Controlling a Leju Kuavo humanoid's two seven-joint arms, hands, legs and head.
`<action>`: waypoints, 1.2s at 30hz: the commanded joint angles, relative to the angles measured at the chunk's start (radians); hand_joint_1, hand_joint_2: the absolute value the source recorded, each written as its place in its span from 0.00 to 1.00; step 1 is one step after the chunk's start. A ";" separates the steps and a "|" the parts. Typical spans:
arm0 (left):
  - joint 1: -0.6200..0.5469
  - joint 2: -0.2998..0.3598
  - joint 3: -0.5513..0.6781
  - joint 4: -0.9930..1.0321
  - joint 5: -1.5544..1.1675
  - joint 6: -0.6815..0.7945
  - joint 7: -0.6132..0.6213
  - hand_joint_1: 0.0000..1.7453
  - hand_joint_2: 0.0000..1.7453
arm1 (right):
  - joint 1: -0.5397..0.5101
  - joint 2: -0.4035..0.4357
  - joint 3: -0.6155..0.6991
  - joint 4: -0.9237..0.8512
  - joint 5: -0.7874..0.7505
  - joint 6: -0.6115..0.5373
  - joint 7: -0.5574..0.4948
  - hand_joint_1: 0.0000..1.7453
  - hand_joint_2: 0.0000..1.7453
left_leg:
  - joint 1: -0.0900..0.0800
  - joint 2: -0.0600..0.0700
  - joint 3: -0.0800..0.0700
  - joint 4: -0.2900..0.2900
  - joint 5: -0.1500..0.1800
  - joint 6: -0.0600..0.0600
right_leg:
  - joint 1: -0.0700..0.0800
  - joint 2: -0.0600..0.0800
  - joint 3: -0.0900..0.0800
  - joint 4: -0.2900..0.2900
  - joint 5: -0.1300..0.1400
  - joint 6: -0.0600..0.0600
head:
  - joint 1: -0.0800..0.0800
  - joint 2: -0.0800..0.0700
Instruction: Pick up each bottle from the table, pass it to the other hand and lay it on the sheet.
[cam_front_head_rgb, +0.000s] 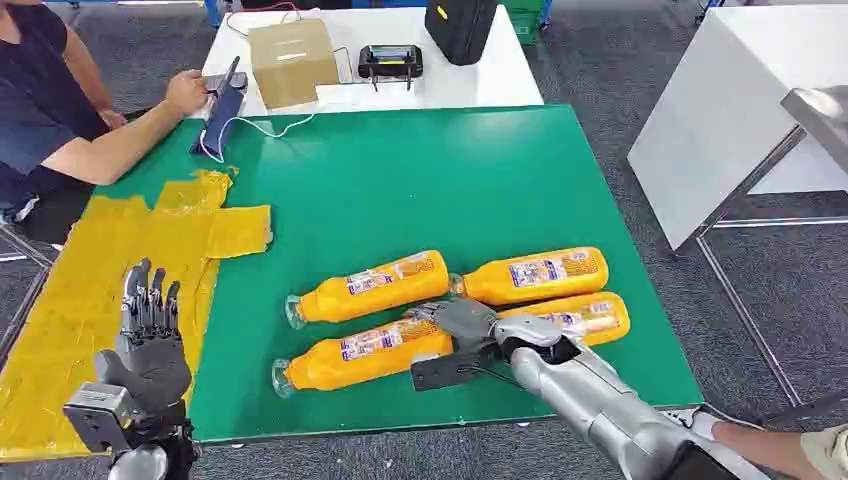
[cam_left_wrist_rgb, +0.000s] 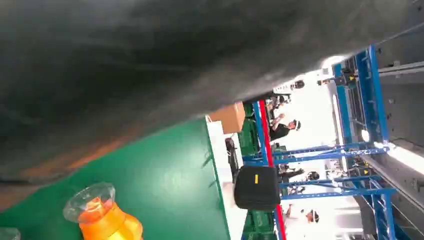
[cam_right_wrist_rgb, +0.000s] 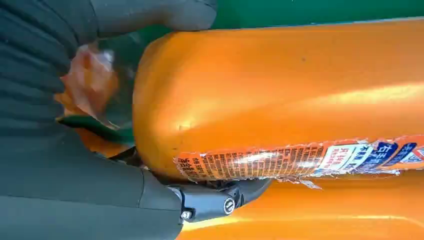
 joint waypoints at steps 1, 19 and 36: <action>-0.059 0.027 -0.029 0.102 0.009 0.002 0.007 0.00 0.00 | -0.002 0.016 0.131 0.133 -0.019 0.011 0.011 1.00 1.00 | 0.002 -0.005 0.005 -0.002 0.000 -0.001 | 0.001 0.002 0.006 -0.002 -0.001 -0.002 | 0.000 0.000; 0.007 -0.039 0.123 0.005 0.226 0.162 0.043 0.00 0.00 | 0.454 0.191 -0.334 -0.437 -0.188 -0.393 -0.088 1.00 1.00 | 0.007 -0.002 0.007 0.000 -0.004 -0.004 | 0.005 0.007 0.008 0.000 -0.004 -0.004 | 0.001 0.000; 0.039 -0.032 0.087 -0.007 0.287 0.080 0.074 0.00 1.00 | 0.532 0.244 -0.430 -0.542 -0.219 -0.402 -0.177 1.00 1.00 | 0.005 -0.004 0.003 0.000 -0.005 -0.005 | 0.004 0.008 0.004 0.000 -0.005 -0.005 | 0.000 0.000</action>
